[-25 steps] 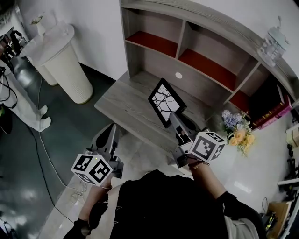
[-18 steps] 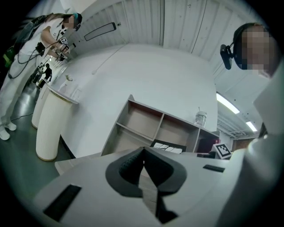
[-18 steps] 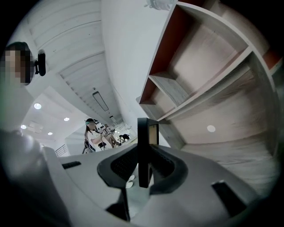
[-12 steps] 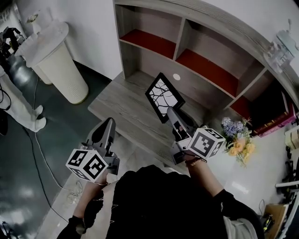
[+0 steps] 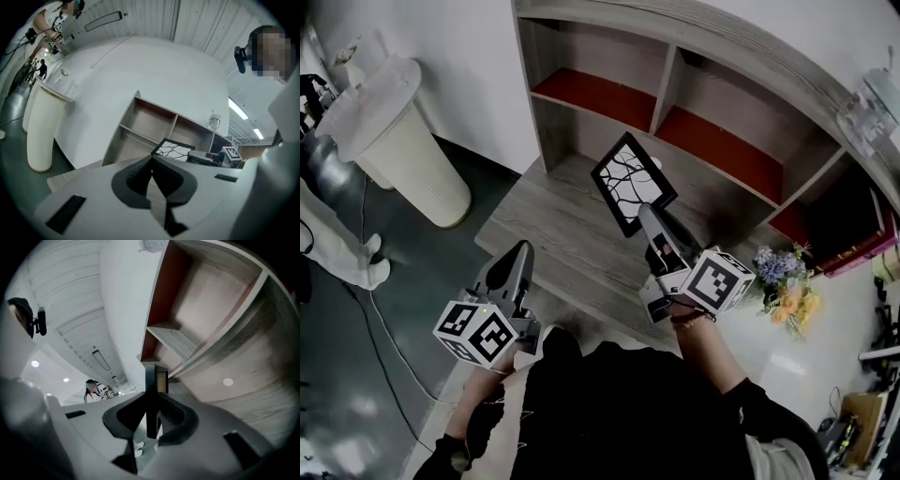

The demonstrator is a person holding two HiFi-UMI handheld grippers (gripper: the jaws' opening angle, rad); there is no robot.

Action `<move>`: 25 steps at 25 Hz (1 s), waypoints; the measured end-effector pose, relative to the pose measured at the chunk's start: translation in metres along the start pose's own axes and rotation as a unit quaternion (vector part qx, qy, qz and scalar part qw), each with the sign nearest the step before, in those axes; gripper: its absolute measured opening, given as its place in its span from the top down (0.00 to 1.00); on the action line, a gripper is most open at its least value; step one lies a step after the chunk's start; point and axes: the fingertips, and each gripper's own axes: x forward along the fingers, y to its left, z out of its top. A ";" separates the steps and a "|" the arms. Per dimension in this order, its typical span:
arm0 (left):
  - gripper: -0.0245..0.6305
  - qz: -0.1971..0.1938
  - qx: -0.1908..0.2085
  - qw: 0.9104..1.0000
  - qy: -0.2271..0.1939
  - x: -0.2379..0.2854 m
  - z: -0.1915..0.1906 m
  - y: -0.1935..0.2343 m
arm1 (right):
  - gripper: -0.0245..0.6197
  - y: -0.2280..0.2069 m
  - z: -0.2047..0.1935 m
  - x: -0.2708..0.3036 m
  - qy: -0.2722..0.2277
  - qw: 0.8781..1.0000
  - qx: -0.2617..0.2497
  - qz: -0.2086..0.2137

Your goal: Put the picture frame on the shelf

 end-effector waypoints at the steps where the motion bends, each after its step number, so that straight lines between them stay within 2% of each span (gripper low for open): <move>1: 0.94 -0.004 0.002 1.000 0.001 0.004 0.006 0.006 | 0.84 -0.002 0.002 0.006 -0.007 1.000 0.004 -0.006; 5: 0.94 -0.016 0.010 1.000 0.004 0.023 0.032 0.033 | 0.84 -0.005 0.012 0.032 -0.035 0.999 0.023 -0.017; 10: 0.94 -0.049 0.019 0.999 0.013 0.050 0.059 0.054 | 0.84 -0.002 0.025 0.062 -0.076 0.995 0.054 -0.024; 16: 0.94 -0.085 0.016 0.996 0.033 0.072 0.059 0.069 | 0.84 -0.001 0.028 0.076 -0.108 0.993 0.038 -0.042; 25: 0.94 -0.136 0.026 0.989 0.055 0.098 0.073 0.090 | 0.84 -0.003 0.044 0.097 -0.191 0.976 0.084 -0.058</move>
